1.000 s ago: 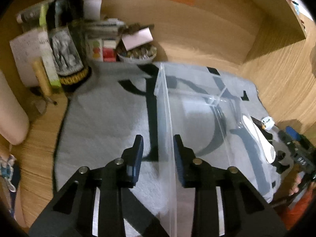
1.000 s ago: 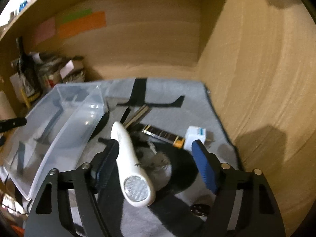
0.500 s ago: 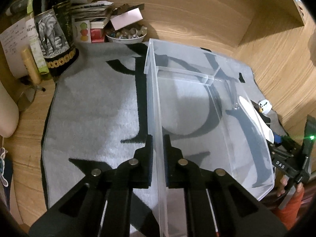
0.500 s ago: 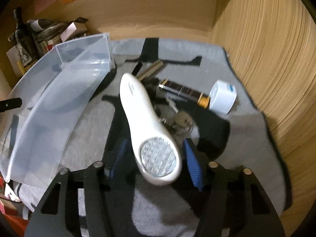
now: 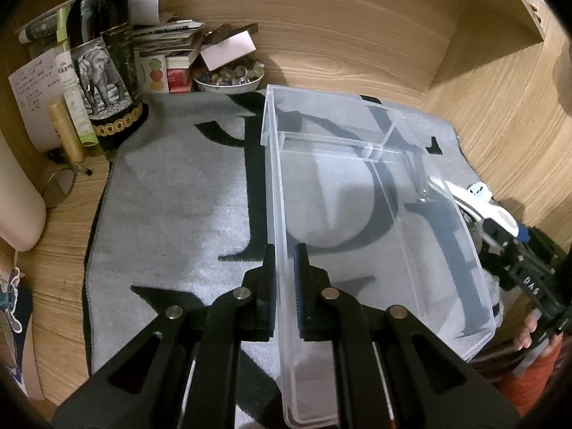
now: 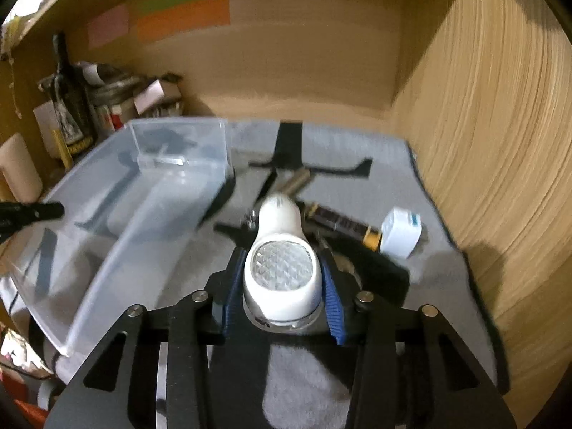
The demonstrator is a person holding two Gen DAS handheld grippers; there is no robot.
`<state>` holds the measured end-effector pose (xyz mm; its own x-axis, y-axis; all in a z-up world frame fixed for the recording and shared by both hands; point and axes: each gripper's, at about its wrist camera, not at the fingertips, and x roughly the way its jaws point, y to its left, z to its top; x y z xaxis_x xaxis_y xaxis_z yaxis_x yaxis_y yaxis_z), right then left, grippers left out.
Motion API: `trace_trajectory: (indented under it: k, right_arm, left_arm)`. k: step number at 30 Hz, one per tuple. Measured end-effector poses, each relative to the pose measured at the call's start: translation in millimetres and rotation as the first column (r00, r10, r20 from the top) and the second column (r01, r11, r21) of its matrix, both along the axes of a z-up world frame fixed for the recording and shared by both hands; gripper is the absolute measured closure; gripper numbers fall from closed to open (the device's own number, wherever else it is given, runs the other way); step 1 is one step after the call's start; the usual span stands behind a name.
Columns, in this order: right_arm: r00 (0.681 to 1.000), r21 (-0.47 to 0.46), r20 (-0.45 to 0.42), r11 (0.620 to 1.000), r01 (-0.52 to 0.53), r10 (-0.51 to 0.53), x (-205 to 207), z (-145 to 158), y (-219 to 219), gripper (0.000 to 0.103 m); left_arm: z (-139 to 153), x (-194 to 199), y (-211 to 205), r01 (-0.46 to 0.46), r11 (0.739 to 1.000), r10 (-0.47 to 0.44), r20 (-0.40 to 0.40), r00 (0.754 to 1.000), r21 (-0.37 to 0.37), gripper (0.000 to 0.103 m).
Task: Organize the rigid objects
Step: 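Grasp the white facial device with the right gripper while left gripper holds box rim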
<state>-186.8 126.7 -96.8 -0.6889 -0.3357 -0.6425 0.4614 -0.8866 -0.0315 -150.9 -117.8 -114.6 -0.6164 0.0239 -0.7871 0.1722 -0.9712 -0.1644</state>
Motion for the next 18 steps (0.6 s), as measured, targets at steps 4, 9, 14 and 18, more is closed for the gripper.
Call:
trace_trajectory:
  k: [4, 9, 14, 18]
  right_arm:
    - [0.999, -0.022, -0.044, 1.0, -0.01, 0.009, -0.7, 13.2, -5.0, 0.066]
    - [0.993, -0.031, -0.115, 0.999, -0.026, 0.022, -2.8, 32.5, -17.0, 0.066]
    - [0.984, -0.044, -0.177, 0.998, -0.044, 0.035, -7.6, 55.2, -28.0, 0.068]
    - [0.973, -0.055, -0.221, 0.996, -0.075, 0.061, -7.5, 75.5, -38.8, 0.1]
  left_arm:
    - [-0.7, -0.5, 1.1, 0.001, 1.0, -0.001, -0.012, 1.0, -0.003, 0.094]
    - [-1.8, -0.8, 1.9, 0.016, 0.999, -0.017, -0.032, 0.999, -0.038, 0.094]
    - [-0.6, -0.5, -3.8, 0.026, 1.0, -0.026, -0.042, 0.999, -0.016, 0.094]
    - [-0.1, 0.5, -4.0, 0.036, 0.999, -0.037, -0.053, 0.998, -0.015, 0.094]
